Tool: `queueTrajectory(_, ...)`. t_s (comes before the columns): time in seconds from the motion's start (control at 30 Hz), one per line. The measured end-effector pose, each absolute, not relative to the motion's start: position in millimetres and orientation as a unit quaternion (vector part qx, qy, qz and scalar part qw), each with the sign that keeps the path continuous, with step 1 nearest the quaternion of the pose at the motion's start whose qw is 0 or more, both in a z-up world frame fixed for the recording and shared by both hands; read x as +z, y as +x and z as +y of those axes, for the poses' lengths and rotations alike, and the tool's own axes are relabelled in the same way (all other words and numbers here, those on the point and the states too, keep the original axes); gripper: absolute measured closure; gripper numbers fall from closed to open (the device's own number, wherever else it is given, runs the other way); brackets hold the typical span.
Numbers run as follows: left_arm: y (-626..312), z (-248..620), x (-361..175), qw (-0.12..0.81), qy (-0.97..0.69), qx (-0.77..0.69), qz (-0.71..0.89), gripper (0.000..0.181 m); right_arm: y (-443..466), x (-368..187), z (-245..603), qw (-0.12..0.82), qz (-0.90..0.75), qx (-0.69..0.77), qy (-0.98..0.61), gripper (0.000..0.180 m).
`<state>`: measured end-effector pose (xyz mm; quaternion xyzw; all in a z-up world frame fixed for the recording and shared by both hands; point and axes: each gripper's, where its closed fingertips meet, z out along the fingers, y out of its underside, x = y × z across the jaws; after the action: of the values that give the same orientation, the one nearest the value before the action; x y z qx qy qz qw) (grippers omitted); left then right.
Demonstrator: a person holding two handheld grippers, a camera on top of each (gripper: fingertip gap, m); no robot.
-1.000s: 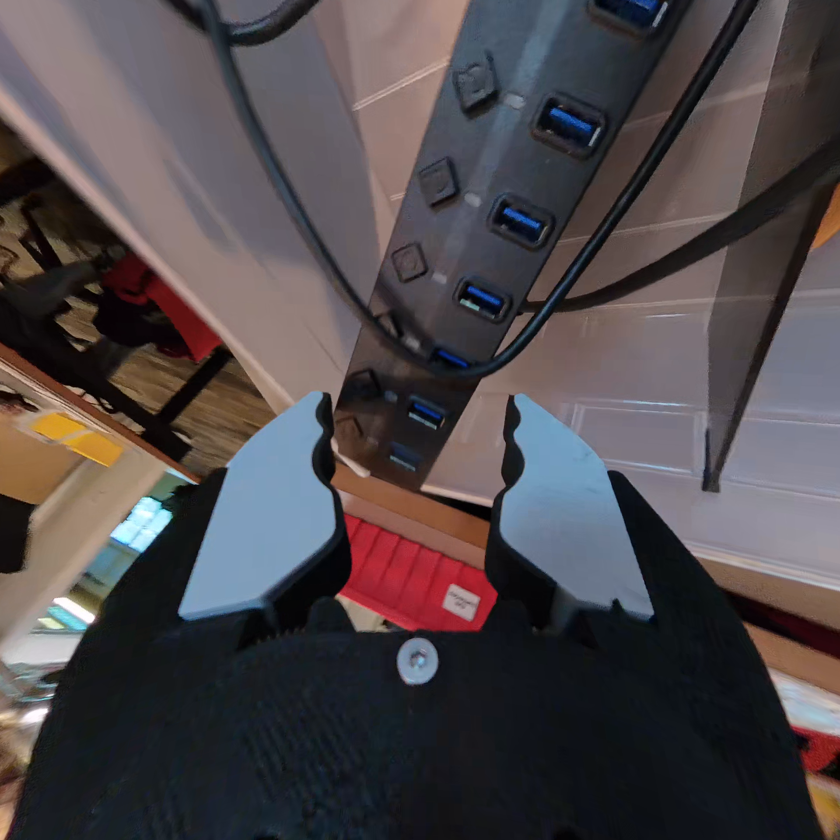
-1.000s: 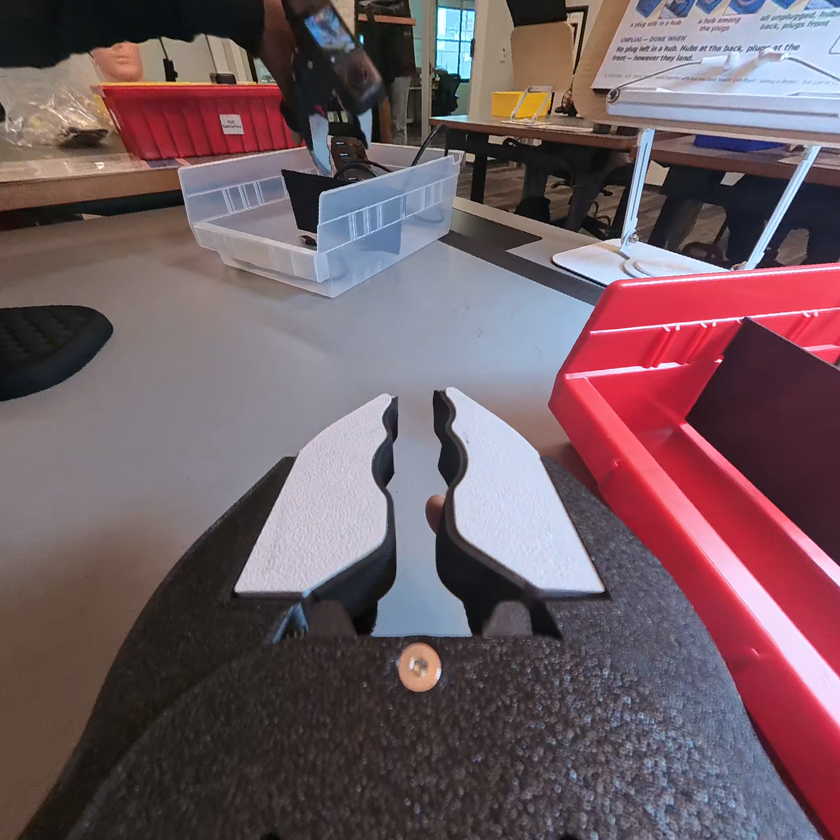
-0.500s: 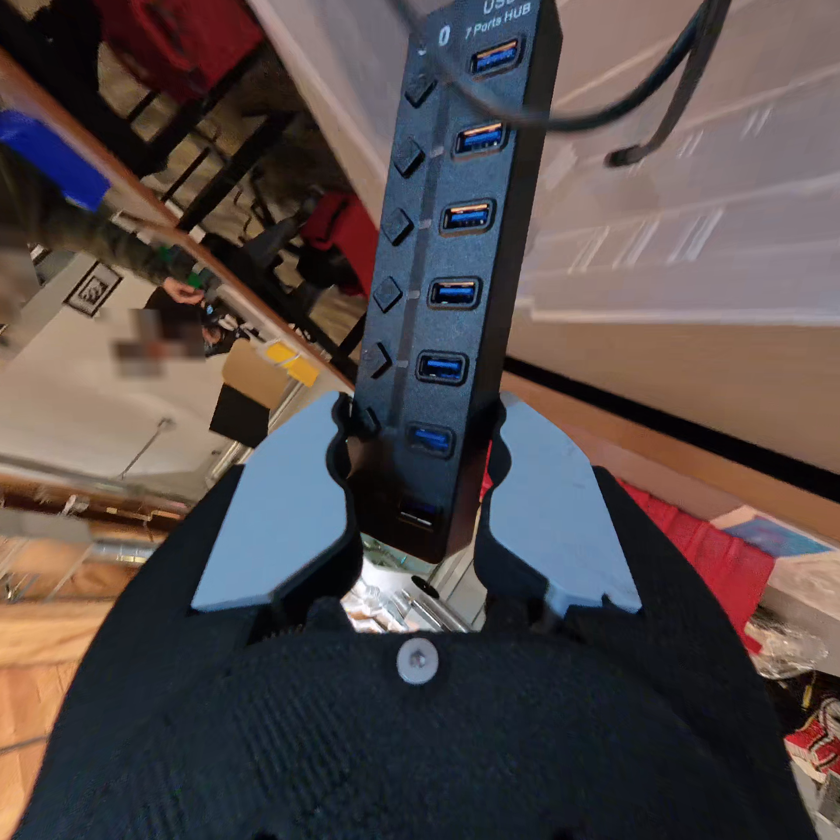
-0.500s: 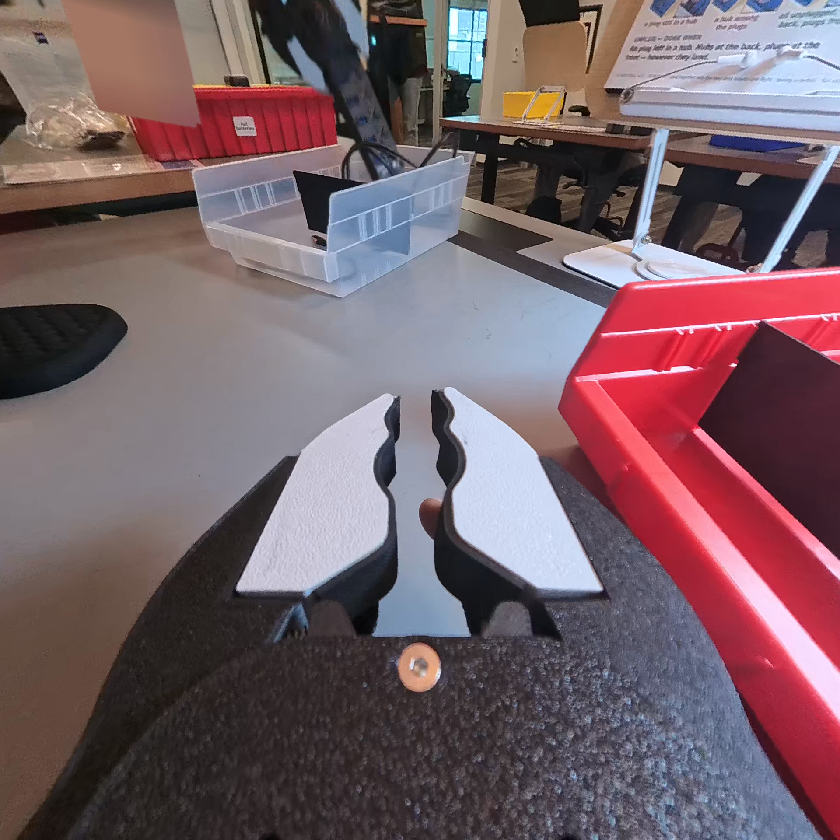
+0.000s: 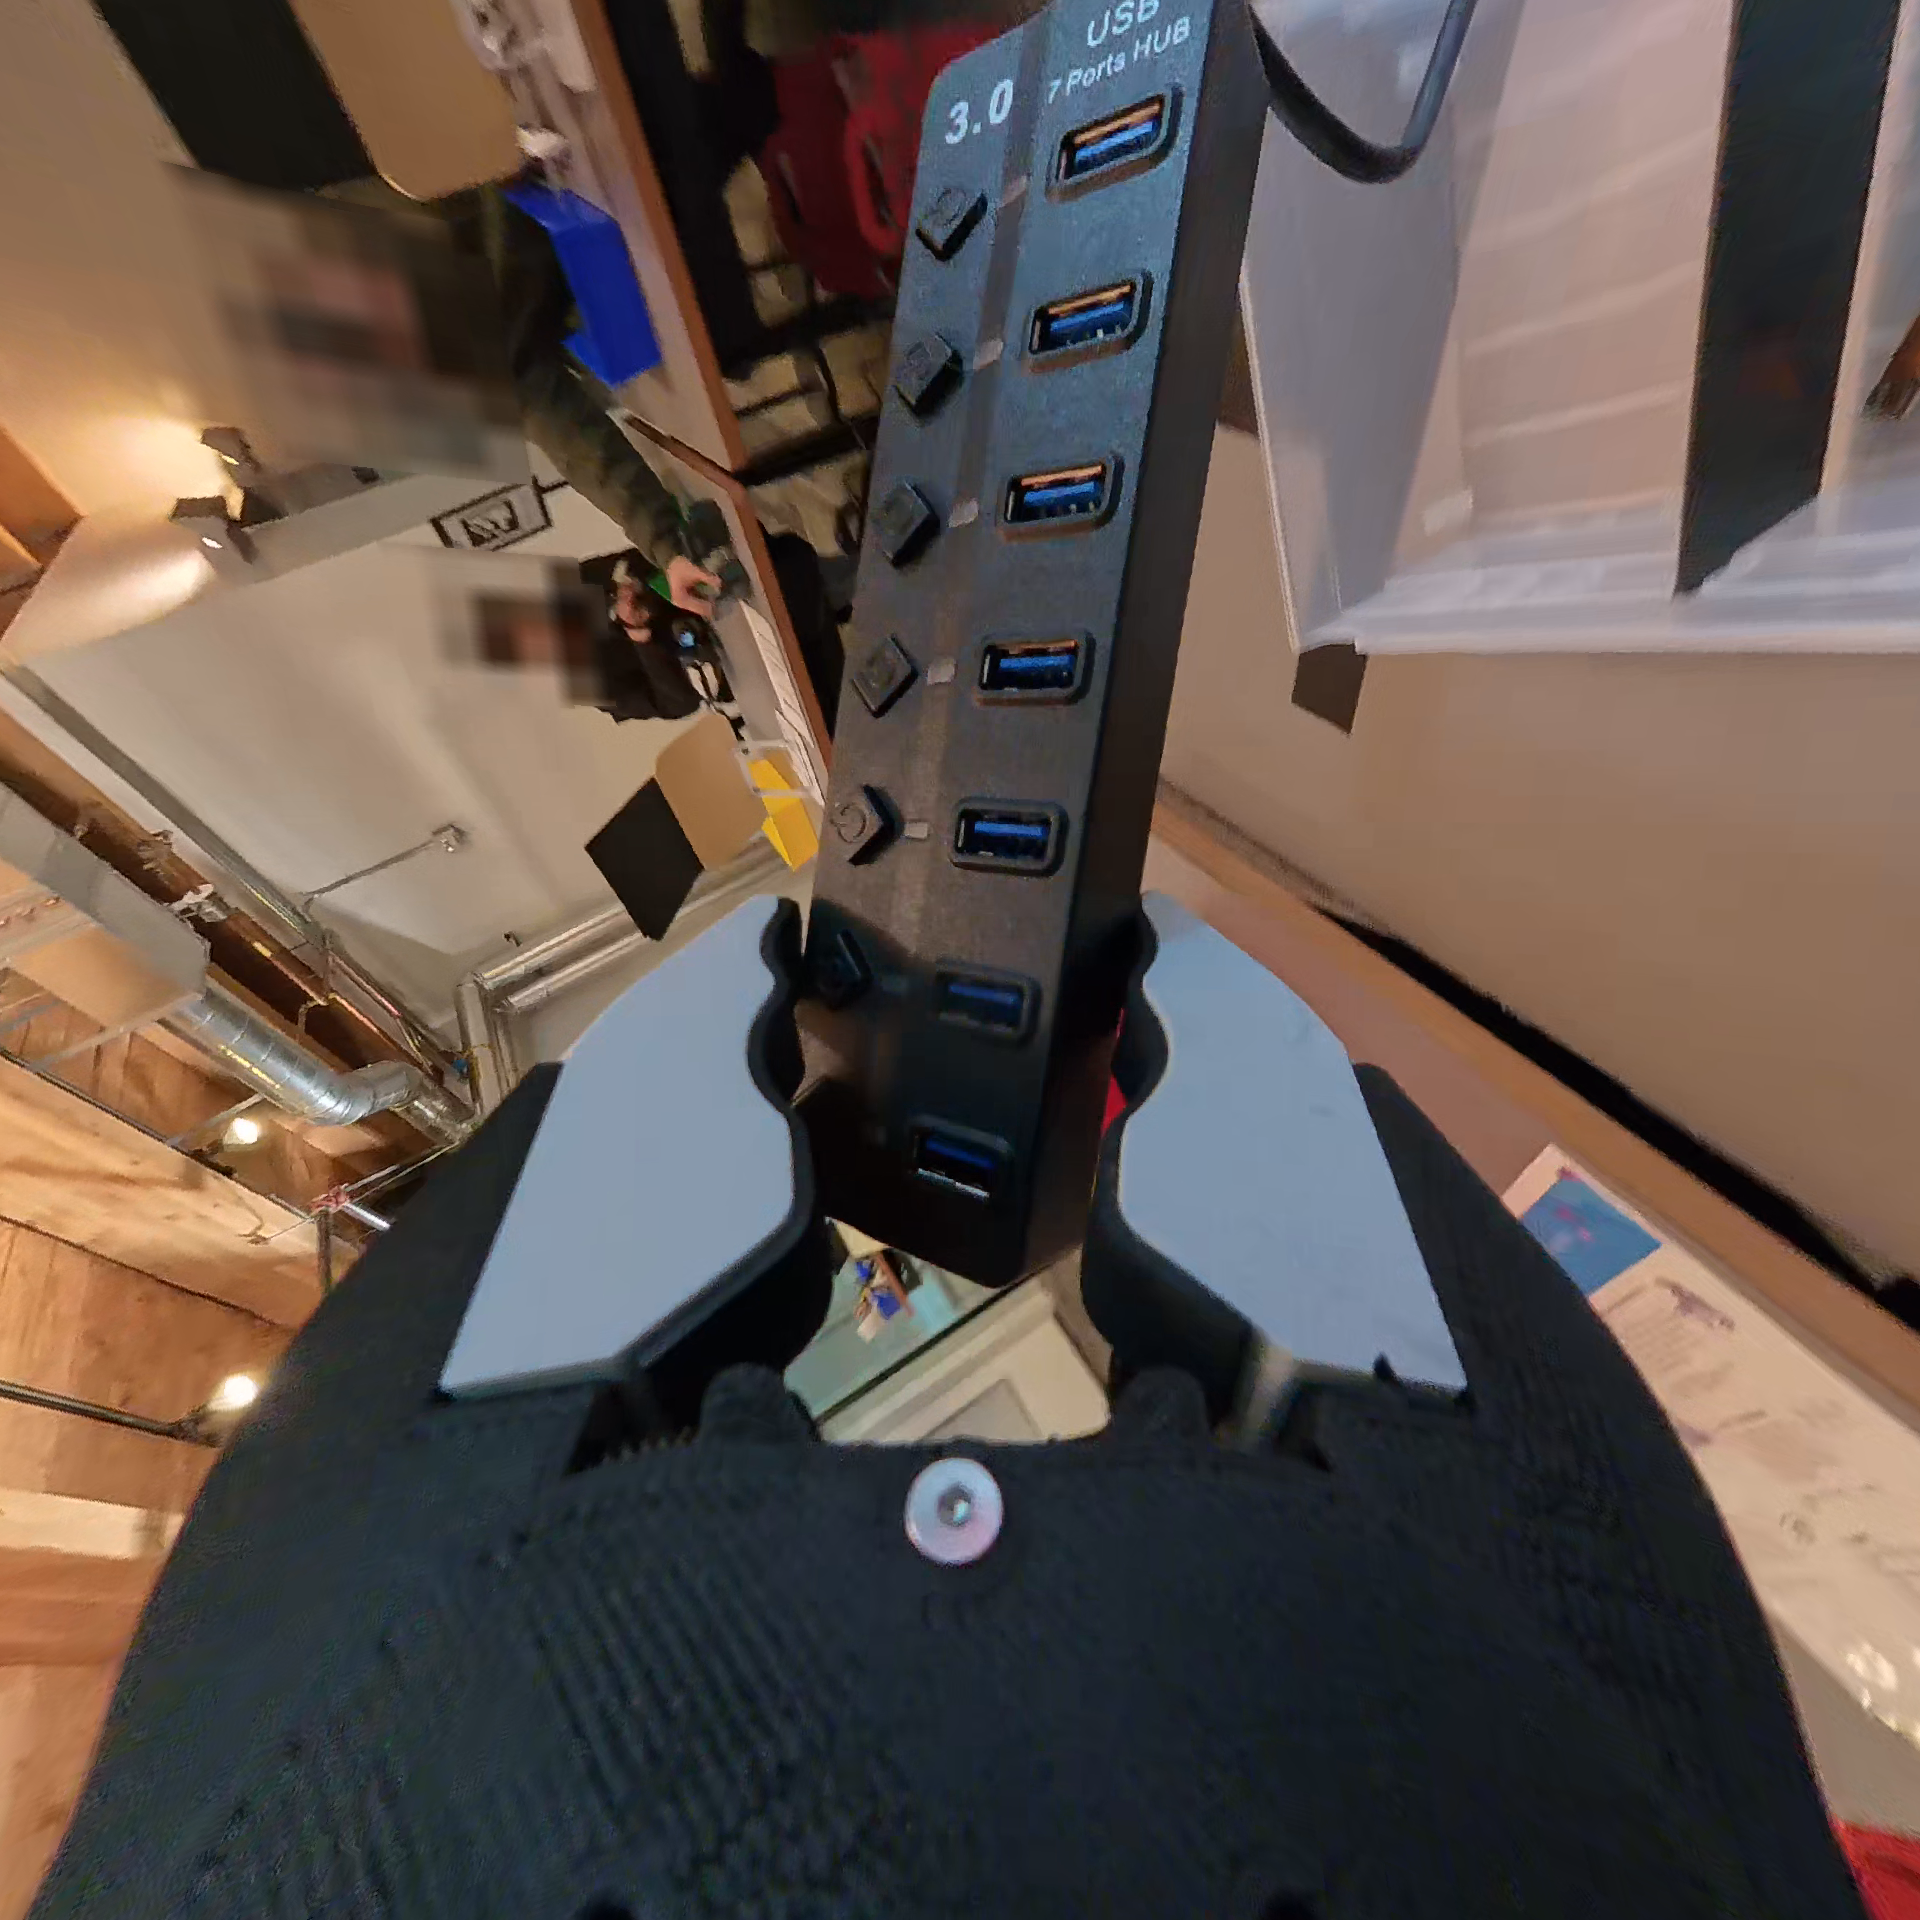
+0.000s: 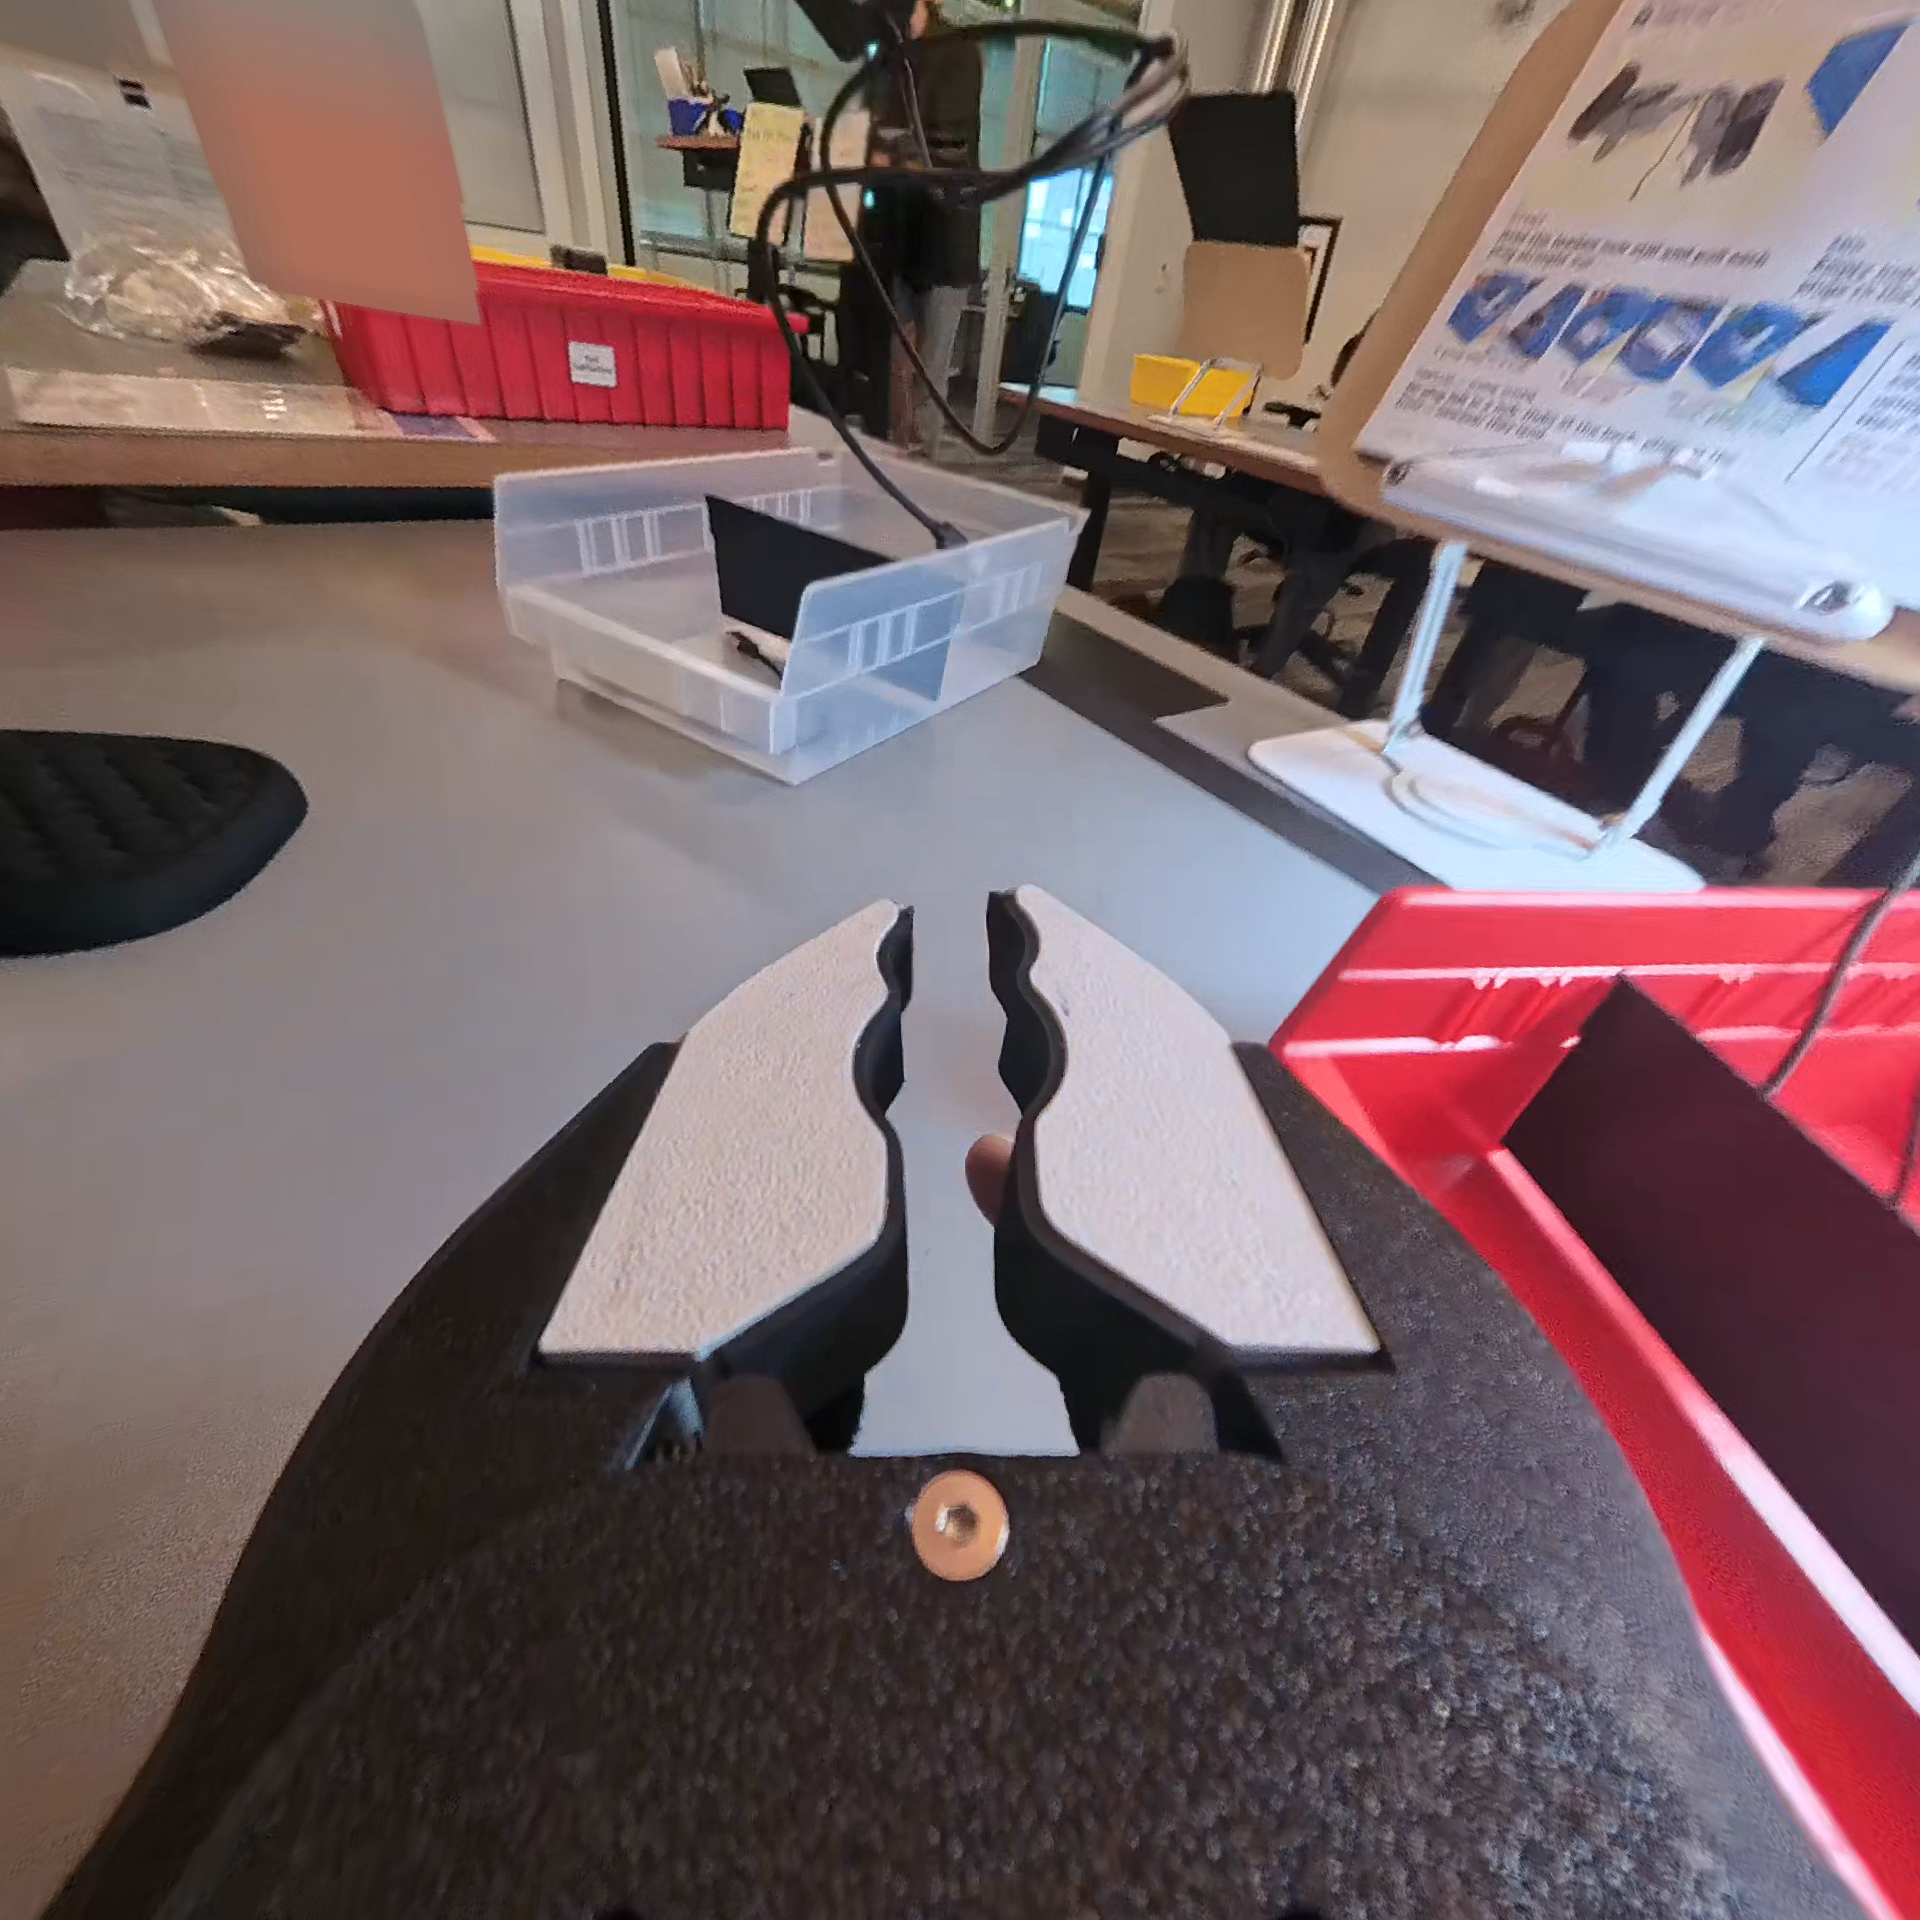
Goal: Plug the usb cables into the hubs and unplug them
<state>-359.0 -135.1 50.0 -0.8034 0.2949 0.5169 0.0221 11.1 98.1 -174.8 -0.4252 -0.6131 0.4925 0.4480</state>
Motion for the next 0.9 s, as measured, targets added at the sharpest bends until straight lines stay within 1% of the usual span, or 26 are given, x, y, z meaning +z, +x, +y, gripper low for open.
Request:
queueTrajectory(0.1, -327.2, -123.0, 60.1, 0.087, -0.807, 0.510, 0.284, 0.122, 6.0, -139.9, 106.3, 0.500, -0.598, 0.468, -0.416, 0.164)
queueTrajectory(0.17, -304.9, -110.3, 54.2, 0.132, -0.815, 0.491, 0.278, 0.122, 3.9, -112.1, 109.9, 0.520, -0.581, 0.469, -0.414, 0.160)
queueTrajectory(0.27, -271.0, -86.5, 33.7, 0.194, -0.825, 0.458, 0.270, 0.122, 4.0, -78.8, 102.5, 0.524, -0.579, 0.473, -0.408, 0.153)
queueTrajectory(0.4, -226.9, -53.0, -12.9, 0.256, -0.841, 0.397, 0.265, 0.122, 9.0, -50.0, 79.8, 0.546, -0.613, 0.431, -0.374, 0.149)
queueTrajectory(0.43, -218.1, -44.8, -24.6, 0.273, -0.843, 0.383, 0.259, 0.122, 9.6, -47.7, 76.8, 0.536, -0.619, 0.431, -0.380, 0.148)
queueTrajectory(0.5, -201.3, -29.4, -47.6, 0.319, -0.848, 0.347, 0.241, 0.123, 8.9, -52.9, 73.5, 0.487, -0.627, 0.452, -0.407, 0.140)
queueTrajectory(0.53, -192.3, -22.8, -60.4, 0.345, -0.855, 0.316, 0.225, 0.123, 7.5, -57.2, 75.2, 0.474, -0.624, 0.460, -0.417, 0.139)
queueTrajectory(0.63, -171.3, -8.6, -98.9, 0.401, -0.863, 0.245, 0.185, 0.123, 5.3, -70.0, 89.0, 0.489, -0.611, 0.446, -0.434, 0.139)
queueTrajectory(0.73, -147.2, -0.2, -137.3, 0.449, -0.874, 0.130, 0.133, 0.123, 8.7, -82.2, 106.4, 0.482, -0.609, 0.414, -0.474, 0.142)
queueTrajectory(0.8, -134.7, 2.3, -160.6, 0.464, -0.879, 0.054, 0.099, 0.124, 12.7, -86.8, 122.3, 0.490, -0.612, 0.382, -0.490, 0.143)
queueTrajectory(0.9, -121.5, 3.1, -192.1, 0.452, -0.888, -0.038, 0.068, 0.123, 21.1, -74.1, 124.7, 0.521, -0.618, 0.361, -0.465, 0.145)
